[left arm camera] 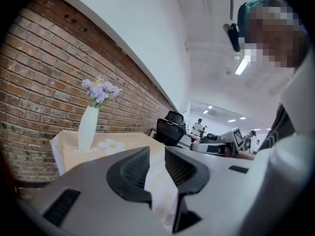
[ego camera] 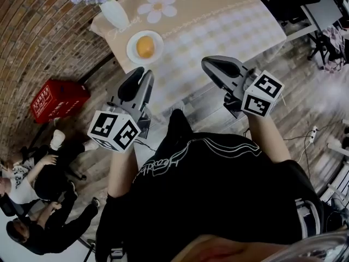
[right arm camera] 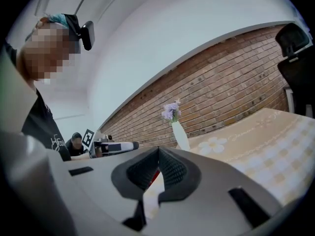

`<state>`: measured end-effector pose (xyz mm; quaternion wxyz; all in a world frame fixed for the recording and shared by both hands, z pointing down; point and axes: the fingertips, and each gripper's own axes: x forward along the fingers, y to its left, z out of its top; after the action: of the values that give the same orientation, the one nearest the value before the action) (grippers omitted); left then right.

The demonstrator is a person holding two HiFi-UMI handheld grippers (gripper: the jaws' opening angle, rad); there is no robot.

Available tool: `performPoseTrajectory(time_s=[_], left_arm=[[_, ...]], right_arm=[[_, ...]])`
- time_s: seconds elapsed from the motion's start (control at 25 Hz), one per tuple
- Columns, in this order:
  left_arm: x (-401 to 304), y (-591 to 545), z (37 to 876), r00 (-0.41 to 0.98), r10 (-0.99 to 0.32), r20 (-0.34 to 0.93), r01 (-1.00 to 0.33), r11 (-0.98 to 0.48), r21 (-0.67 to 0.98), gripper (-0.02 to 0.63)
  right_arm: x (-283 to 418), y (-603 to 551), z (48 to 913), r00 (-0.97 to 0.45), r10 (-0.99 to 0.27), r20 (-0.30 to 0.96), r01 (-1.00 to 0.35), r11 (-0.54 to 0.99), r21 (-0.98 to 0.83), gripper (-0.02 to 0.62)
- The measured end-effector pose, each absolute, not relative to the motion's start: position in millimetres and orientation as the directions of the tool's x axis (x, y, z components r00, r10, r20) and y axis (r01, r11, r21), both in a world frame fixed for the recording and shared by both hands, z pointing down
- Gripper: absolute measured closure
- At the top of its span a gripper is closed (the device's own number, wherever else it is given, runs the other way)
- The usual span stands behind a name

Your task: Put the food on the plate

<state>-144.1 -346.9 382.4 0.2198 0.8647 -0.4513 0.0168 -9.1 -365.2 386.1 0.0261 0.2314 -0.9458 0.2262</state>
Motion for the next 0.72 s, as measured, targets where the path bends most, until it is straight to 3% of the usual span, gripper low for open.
performPoseTrajectory(time_s=[0.28,0.72], left_arm=[[-114,-296,361,0.589,-0.771,0.241,-0.794,-0.497,0.35,0.593],[-82,-252,325,0.615,-0.759,0.213,-0.778,-0.538,0.324,0.598]], right_arm=[[-7,-313,352,-0.928,-0.362,0.09,-0.366,0.839,-0.402,0.598],[8,-279,327,-0.929,-0.365,0.067,-0.362,0.852,-0.379,0.598]])
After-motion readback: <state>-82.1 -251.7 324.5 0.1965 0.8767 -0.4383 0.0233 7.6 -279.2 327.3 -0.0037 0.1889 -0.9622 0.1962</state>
